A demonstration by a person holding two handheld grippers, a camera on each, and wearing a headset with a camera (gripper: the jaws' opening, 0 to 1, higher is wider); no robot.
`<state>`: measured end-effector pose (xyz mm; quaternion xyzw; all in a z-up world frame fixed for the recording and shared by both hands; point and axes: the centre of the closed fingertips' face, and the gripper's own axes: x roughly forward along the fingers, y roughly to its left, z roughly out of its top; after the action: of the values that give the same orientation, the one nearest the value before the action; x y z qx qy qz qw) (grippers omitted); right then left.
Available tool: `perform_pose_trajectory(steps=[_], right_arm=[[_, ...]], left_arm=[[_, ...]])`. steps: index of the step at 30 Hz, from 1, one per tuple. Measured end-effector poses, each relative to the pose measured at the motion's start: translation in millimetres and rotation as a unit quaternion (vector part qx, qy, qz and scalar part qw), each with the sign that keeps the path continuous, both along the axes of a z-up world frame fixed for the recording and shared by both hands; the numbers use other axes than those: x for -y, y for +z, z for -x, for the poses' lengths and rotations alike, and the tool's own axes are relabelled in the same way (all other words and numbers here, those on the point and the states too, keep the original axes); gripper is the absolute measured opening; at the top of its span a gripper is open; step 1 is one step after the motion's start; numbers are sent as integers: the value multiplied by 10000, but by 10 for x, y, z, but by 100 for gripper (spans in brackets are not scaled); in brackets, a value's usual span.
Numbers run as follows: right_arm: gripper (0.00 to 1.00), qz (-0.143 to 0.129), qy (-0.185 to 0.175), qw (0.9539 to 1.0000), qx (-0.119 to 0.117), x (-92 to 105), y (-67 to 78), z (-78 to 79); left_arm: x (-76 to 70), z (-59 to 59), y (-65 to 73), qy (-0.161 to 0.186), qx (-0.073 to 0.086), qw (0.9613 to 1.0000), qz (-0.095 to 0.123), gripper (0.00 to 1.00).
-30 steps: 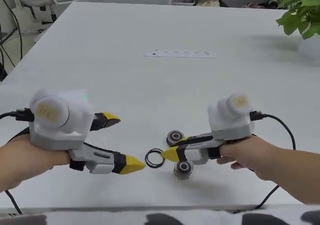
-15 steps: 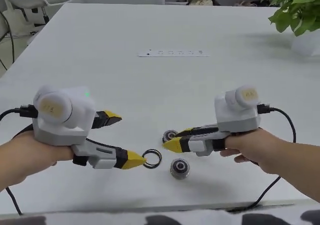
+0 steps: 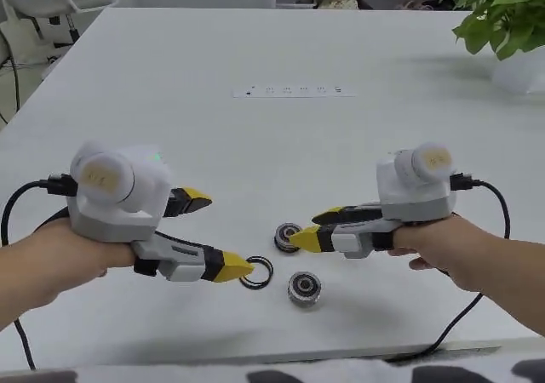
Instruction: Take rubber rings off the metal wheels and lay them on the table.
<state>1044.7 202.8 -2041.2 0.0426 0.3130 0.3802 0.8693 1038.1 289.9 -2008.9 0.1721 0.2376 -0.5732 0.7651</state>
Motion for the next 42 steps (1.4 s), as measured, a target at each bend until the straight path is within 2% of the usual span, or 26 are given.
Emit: perform_pose_trajectory(steps=[5,8,27,30,42], right_arm=[[40,207,6,9997,118,89,-57,-32],[40,232,2,9997,114,107,-81,-37],[43,643,221,9973,264,123,-245,-54],[40,710,264,9967,295,126,-265,-58],[42,878,395,9946,386,108,-312,-53]], left_arm=[[43,-50,-30,-7,-18,10000,-38,69],[73,-72,-52,-2,-44,10000,-42,68],[269,-139,-250,-117,-127,9997,-168,66],[294,-151,-277,-134,-137,9996,-185,65],[426,-188,-377,-238,-194,9992,-242,58]])
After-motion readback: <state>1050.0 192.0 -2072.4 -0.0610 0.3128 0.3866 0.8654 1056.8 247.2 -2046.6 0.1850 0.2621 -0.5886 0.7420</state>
